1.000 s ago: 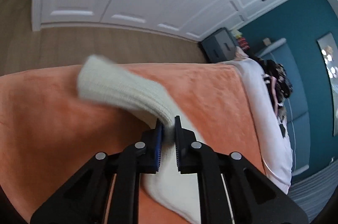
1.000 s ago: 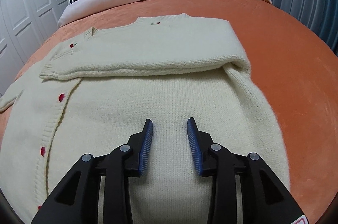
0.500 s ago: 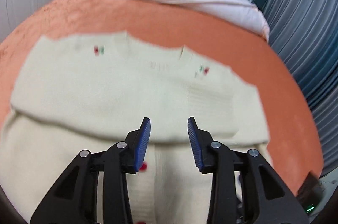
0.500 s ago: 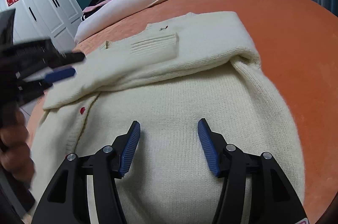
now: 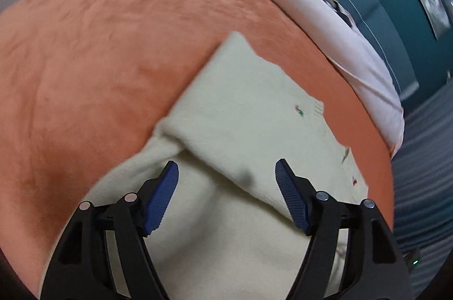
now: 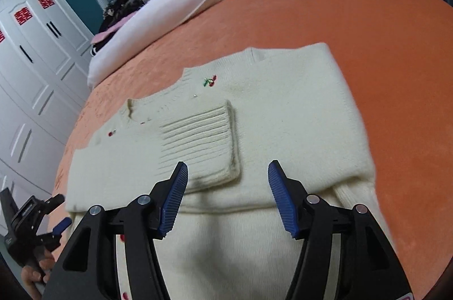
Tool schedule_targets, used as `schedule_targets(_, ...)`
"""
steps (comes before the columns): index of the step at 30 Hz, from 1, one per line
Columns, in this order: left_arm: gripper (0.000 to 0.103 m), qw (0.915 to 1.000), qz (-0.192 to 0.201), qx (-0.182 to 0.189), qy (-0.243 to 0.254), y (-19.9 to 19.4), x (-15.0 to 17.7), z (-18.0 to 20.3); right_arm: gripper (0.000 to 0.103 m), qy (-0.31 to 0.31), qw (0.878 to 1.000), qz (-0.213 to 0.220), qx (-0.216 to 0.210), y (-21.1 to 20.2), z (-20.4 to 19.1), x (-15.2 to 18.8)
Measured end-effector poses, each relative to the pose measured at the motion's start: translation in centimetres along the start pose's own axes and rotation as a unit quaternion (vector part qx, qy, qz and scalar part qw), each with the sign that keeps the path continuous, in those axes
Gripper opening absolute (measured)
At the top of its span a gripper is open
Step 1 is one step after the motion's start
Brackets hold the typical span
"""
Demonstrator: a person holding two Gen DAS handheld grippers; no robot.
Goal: Fold small clothes
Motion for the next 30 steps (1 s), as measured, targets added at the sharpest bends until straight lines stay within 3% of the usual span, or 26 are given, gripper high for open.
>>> schedule_targets(1,0.055,0.9995,-0.009,0.013,-0.027,0.3,-0.4,-0.8,0.032,0.003,1.0,-0.014,-0.001,1.0,-0.4,-0.1)
schedule_targets(2,0.039,0.9985,-0.013,0.026,-0.046,0.6,-0.5,-1.1,0.02,-0.001,1.0,-0.024,-0.002,1.6,-1.1,-0.1)
schedule_targets(3,0.014,0.9978,-0.016,0.036,-0.054,0.6,-0.9,-0.9,0.013,-0.019,1.0,-0.024,0.005,1.8,-2.1,-0.6)
schedule_targets(4,0.009,0.9974,-0.017,0.043,-0.056,0.4,-1.5,-0.5,0.009,-0.038,0.999,-0.013,-0.002,1.3,-3.2,-1.2)
schedule_targets(7,0.009,0.996,0.033,0.076,-0.033,-2.2,-3.2,2.1,0.006,-0.065,0.993,0.07,-0.068,-4.3,-6.8,-4.6)
schedule_targets(9,0.01,0.9965,0.056,0.062,-0.001,-2.7,-3.4,3.0,0.006,-0.062,0.988,0.116,-0.081,-7.4,-6.8,-6.1)
schedule_targets(10,0.01,0.9975,0.05,0.047,0.015,-1.8,-3.0,2.9,0.002,-0.053,0.988,0.13,-0.071,-7.6,-5.4,-6.4)
schedule_targets(11,0.01,0.9986,0.031,0.031,0.028,-0.1,-2.4,2.7,0.002,-0.047,0.99,0.119,-0.053,-6.4,-3.8,-6.2)
schedule_targets(13,0.009,0.9991,-0.003,-0.016,0.04,3.1,-0.6,1.1,0.002,-0.034,0.999,0.022,0.03,0.2,1.0,-3.6)
schedule_targets(14,0.009,0.9985,0.0,-0.021,0.051,3.8,-0.3,0.9,0.001,-0.037,0.998,-0.019,0.05,2.9,2.5,-1.8)
schedule_targets(15,0.01,0.9969,0.017,-0.03,0.071,3.7,0.0,1.1,0.001,-0.052,0.998,0.011,0.042,2.8,2.6,-1.4)
schedule_targets(18,0.011,0.9907,0.036,-0.058,0.117,3.6,0.5,1.6,0.003,-0.036,0.998,0.012,0.044,1.2,2.0,-2.2)
schedule_targets(20,0.011,0.9874,0.04,-0.069,0.137,3.7,0.6,1.9,0.004,-0.041,0.996,0.045,0.061,-0.6,1.2,-3.0)
schedule_targets(21,0.011,0.9858,0.041,-0.075,0.145,3.7,0.7,2.0,0.007,-0.05,0.995,0.068,0.058,-1.8,0.0,-3.3)
schedule_targets(23,0.011,0.9828,0.041,-0.086,0.158,3.6,0.7,2.2,0.009,-0.065,0.995,0.068,0.017,-2.5,-3.5,-3.7)
schedule_targets(27,0.011,0.98,0.038,-0.1,0.168,3.6,0.6,2.2,0.009,-0.151,0.985,0.004,-0.078,1.5,-15.2,-1.7)
schedule_targets(30,0.011,0.9783,0.032,-0.109,0.174,3.7,0.5,2.4,0.009,-0.181,0.974,-0.058,-0.123,6.4,-22.0,0.1)
Point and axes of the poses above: each gripper's, at about its wrist camera, not at the fingertips, and y roughly the way its jaws point, z to its right, x to its underside, the point moved 8 cm from there along y, roughly the way its jaws point, and after that the axes turned 4 degrees about -z, right-handed, at the moved point
